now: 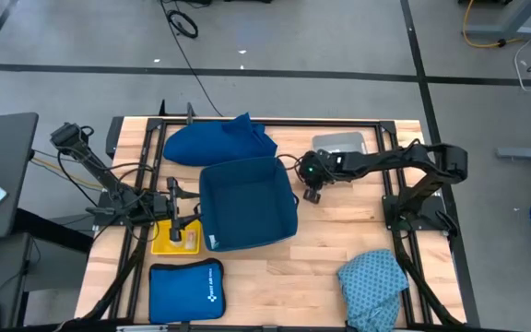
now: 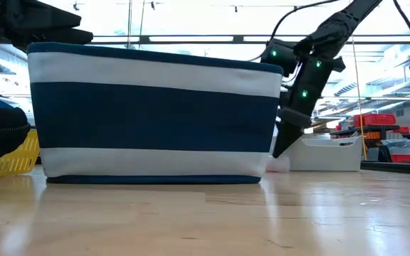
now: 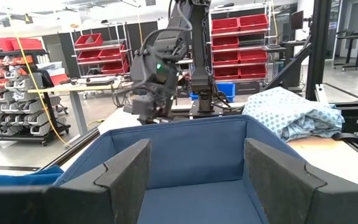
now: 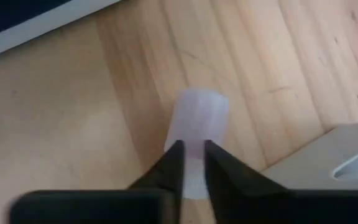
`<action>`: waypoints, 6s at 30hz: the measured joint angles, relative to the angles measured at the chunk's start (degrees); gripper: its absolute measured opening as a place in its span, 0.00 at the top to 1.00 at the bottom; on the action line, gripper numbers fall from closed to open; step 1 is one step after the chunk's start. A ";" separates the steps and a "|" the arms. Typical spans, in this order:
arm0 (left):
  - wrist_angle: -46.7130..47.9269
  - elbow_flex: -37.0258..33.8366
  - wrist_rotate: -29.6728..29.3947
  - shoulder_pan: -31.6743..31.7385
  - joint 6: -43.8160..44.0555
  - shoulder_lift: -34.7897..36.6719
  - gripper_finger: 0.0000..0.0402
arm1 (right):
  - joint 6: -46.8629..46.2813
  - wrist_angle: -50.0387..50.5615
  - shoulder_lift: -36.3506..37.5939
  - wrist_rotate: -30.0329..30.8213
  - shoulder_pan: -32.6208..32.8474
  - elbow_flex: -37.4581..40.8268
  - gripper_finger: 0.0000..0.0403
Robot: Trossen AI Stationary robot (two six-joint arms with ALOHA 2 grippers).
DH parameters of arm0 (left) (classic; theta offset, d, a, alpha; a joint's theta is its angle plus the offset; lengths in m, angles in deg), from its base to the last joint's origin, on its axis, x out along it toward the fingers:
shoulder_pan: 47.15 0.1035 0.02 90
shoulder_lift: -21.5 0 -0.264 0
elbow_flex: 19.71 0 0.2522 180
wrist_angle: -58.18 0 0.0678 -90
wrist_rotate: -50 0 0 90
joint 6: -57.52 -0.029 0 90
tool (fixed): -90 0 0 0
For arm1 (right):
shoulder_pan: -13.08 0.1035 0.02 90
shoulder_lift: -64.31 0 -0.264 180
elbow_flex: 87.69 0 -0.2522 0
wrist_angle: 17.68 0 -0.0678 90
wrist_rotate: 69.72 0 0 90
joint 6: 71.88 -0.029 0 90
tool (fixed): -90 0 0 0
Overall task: Pick & place medical supplies in basket/bin
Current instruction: Put the white medicine bottle into the yellow bin
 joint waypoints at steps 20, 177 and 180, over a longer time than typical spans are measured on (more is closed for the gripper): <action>-0.20 0.02 -0.02 0.00 -0.61 0.00 0.35 | -4.48 2.73 5.61 -3.45 7.99 0.42 0.97; -35.92 23.78 56.60 41.66 -3.21 -44.46 0.65 | 19.73 -29.61 0.06 -2.31 17.17 -21.66 0.68; -35.76 23.80 57.12 41.66 -3.43 -44.46 0.58 | 19.64 -29.73 0.05 -2.71 17.17 -21.66 0.68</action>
